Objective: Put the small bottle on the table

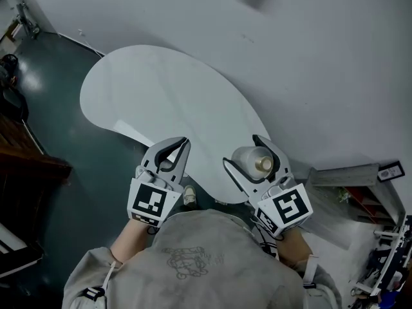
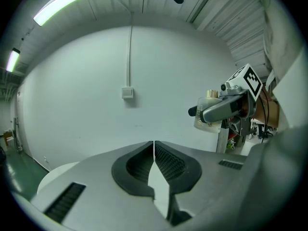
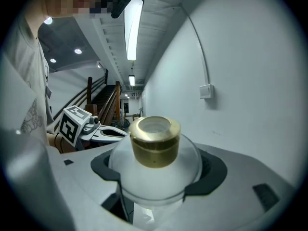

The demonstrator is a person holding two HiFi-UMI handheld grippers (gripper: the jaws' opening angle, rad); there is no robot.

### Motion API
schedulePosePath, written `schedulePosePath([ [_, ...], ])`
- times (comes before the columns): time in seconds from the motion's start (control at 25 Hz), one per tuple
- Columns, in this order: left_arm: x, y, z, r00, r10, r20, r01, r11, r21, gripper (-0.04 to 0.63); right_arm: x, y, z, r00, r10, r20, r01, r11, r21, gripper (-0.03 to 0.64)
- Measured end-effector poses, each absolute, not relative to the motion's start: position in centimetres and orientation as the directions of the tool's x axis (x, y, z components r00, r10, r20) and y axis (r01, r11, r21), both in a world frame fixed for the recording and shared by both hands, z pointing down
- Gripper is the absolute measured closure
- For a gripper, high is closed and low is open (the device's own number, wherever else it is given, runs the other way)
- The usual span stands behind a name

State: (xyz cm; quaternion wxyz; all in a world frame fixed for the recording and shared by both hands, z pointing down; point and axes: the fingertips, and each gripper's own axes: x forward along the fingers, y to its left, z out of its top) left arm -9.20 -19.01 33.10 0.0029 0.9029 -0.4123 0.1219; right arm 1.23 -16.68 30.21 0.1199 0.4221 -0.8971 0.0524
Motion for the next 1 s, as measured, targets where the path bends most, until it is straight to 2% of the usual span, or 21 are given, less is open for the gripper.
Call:
schedulePosePath([
  [0.32, -8.2, -21.0, 33.5, 0.574, -0.783, 0.238, -0.791, -0.606, -0.083, 0.571, 2.6, -19.5, 30.3, -0.657, -0.711, 0.25, -0.737, 0.676, -0.013, 0.28],
  [0.56, -7.6, -22.9, 33.7, 0.552, -0.801, 0.232, -0.809, -0.582, -0.084, 0.571, 3.3, -22.2, 29.9, -0.668, -0.696, 0.264, -0.715, 0.699, 0.035, 0.279],
  [1.0, -5.9, -29.3, 32.1, 0.521, -0.843, 0.131, -0.835, -0.536, -0.127, 0.571, 3.0, -31.6, 29.8, -0.649, -0.724, 0.233, -0.728, 0.68, 0.086, 0.28],
])
